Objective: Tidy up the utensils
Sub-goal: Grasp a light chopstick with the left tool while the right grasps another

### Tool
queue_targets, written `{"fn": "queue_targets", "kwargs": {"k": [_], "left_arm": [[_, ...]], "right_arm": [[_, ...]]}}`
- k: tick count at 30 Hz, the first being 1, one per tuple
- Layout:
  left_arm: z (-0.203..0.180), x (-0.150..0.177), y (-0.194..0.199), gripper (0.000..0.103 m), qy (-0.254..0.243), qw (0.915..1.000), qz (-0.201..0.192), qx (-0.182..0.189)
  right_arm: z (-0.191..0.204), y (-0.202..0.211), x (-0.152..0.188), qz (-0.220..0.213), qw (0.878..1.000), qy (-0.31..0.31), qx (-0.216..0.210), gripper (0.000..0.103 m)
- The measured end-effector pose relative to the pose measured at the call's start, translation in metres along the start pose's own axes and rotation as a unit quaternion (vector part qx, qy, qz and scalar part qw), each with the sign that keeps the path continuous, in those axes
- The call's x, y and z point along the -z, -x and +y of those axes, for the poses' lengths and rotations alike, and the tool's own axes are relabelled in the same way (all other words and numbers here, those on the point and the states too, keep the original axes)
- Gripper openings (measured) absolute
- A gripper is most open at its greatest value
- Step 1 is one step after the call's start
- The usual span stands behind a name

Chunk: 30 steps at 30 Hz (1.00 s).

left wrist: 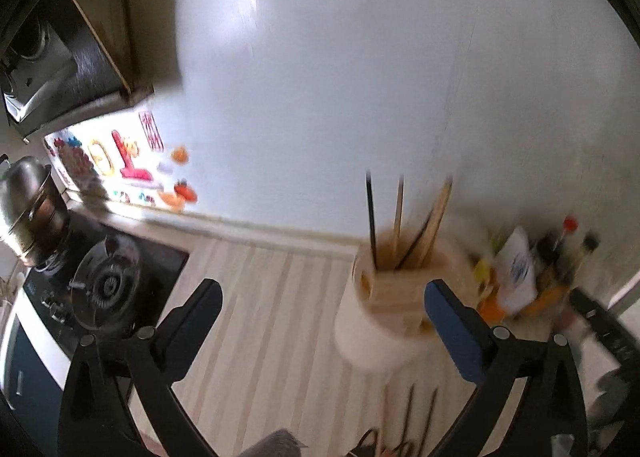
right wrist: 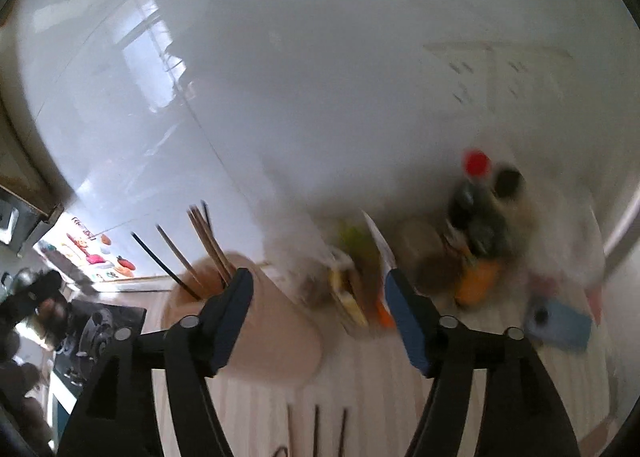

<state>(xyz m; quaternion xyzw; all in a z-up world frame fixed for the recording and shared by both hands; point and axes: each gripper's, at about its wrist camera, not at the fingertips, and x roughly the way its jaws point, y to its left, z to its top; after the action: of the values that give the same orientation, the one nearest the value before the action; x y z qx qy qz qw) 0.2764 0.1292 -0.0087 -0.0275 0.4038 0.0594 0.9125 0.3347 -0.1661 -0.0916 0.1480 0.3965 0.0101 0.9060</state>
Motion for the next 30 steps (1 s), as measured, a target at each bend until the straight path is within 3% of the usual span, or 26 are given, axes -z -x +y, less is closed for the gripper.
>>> {"fn": "queue_targets", "kwargs": {"k": [4, 11, 17, 20, 25, 26, 29, 30], "left_arm": [[-0.008, 0.041, -0.023, 0.103, -0.004, 0.9979, 0.056, -0.034], [-0.034, 0.107, -0.070, 0.103, -0.035, 0.9897, 0.138, -0.017], [-0.061, 0.162, -0.106, 0.102, -0.087, 0.9752, 0.202, -0.020], [-0.070, 0.186, -0.127, 0.092, -0.102, 0.9644, 0.243, -0.017], [-0.078, 0.209, -0.155, 0.063, -0.110, 0.9493, 0.294, -0.004], [-0.079, 0.212, -0.159, 0.061, -0.111, 0.9483, 0.297, 0.000], [-0.080, 0.215, -0.160, 0.041, -0.109, 0.9505, 0.291, 0.005], [-0.081, 0.215, -0.159, 0.030, -0.109, 0.9510, 0.289, 0.013]], "right_arm": [[-0.031, 0.004, 0.036, 0.017, 0.999, -0.009, 0.035, 0.080], [-0.077, -0.020, 0.089, 0.109, 0.991, -0.030, 0.065, 0.079], [-0.107, -0.052, 0.142, 0.199, 0.976, -0.036, 0.080, 0.052], [-0.121, -0.068, 0.167, 0.232, 0.968, -0.040, 0.088, 0.051], [-0.129, -0.090, 0.193, 0.274, 0.957, -0.034, 0.091, 0.050], [-0.129, -0.095, 0.198, 0.280, 0.955, -0.032, 0.094, 0.050], [-0.130, -0.109, 0.207, 0.295, 0.950, -0.023, 0.100, 0.050], [-0.129, -0.114, 0.210, 0.301, 0.948, -0.018, 0.101, 0.045]]}}
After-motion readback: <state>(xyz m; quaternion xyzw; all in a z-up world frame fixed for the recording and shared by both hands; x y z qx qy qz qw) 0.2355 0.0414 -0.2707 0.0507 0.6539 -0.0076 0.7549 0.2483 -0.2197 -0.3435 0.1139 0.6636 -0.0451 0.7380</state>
